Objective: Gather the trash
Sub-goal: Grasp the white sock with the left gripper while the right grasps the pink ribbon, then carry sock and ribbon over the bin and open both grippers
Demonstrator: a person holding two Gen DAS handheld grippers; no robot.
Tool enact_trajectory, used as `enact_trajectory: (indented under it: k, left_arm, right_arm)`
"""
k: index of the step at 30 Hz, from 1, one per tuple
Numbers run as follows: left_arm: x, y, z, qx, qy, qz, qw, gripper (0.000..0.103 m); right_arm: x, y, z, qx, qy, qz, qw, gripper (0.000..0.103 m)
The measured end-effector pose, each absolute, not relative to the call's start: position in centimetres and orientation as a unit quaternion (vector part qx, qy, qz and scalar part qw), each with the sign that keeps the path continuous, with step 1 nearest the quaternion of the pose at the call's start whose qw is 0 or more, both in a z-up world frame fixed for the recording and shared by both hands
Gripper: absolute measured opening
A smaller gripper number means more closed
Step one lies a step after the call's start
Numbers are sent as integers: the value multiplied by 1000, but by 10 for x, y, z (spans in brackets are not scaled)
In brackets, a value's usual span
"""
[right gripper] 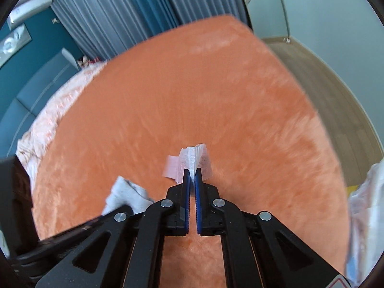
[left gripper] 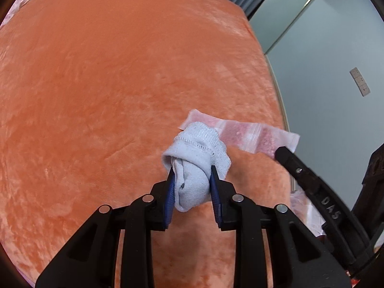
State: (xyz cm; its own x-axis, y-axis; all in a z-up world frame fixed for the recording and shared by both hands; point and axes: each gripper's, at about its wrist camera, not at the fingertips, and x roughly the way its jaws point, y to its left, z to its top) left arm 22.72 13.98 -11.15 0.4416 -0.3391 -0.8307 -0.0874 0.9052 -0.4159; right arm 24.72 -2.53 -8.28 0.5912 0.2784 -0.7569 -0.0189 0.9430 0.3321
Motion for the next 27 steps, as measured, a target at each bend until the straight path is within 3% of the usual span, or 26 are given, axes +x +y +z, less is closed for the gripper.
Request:
enact_trajectory:
  k: [14, 27]
  left_arm:
    - [184, 46, -20, -156, 472, -170, 851, 26]
    - [135, -92, 15, -75, 463, -285, 836, 26]
  right_arm:
    - [162, -142, 42, 183, 312, 17, 932, 4]
    - [63, -260, 57, 241, 266, -78, 930, 4]
